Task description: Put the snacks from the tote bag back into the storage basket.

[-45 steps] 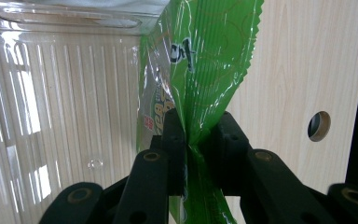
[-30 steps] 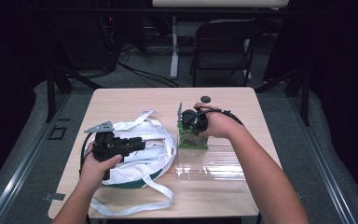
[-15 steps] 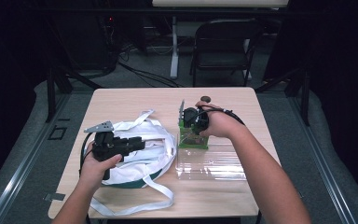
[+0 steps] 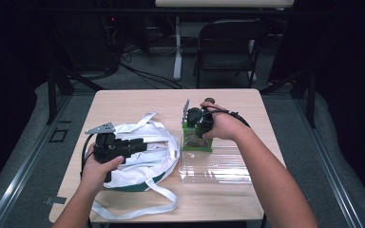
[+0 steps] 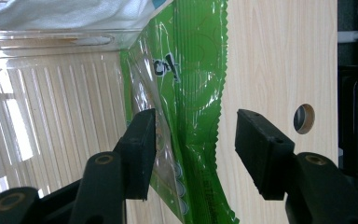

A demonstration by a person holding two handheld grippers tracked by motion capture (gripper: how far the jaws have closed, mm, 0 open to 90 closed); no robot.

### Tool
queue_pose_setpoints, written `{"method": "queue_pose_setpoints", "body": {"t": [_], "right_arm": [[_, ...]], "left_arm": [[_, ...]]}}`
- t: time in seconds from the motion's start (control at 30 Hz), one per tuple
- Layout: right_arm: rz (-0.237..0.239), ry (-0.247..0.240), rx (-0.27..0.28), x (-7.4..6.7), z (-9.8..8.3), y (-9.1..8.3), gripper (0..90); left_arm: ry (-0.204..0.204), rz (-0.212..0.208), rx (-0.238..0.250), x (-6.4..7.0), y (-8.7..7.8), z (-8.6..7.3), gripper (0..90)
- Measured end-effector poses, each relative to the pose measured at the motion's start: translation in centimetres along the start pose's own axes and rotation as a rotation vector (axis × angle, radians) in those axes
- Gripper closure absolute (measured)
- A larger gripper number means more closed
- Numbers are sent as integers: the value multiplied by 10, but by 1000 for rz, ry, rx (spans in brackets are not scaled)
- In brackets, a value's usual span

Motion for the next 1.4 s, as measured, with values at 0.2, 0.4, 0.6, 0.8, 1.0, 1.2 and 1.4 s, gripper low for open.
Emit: {"method": "queue_pose_setpoints", "body": {"t": [0.2, 0.4, 0.6, 0.8, 1.0, 1.2, 1.4], "right_arm": [[3, 16, 8, 1, 0, -1, 465], [-2, 16, 12, 1, 1, -3, 459], [0, 20, 13, 1, 1, -4, 449], [-2, 25, 18, 2, 2, -7, 444], [-2, 36, 35, 1, 3, -10, 444], [-1, 40, 43, 1, 4, -12, 442], [-4, 48, 59, 2, 6, -17, 441]], "left_arm": [[-1, 7, -3, -2, 0, 0, 624], [-4, 8, 1, -2, 0, 0, 615], [-3, 10, 2, -2, 0, 1, 603], [-4, 11, 3, -2, 0, 1, 596], [-2, 10, 3, -2, 0, 1, 593], [-6, 9, 6, -2, 1, 2, 591], [-7, 5, 2, -2, 4, 2, 587]]}}
Point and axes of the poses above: each handheld gripper's, and its own axes: y roughly forward along the jaws, z roughly out of its top, x roughly to its right, the point moved 10 cm from there along y, roughly forward along the jaws, and after that the axes turned 7 degrees about y, right-handed, at the moved point
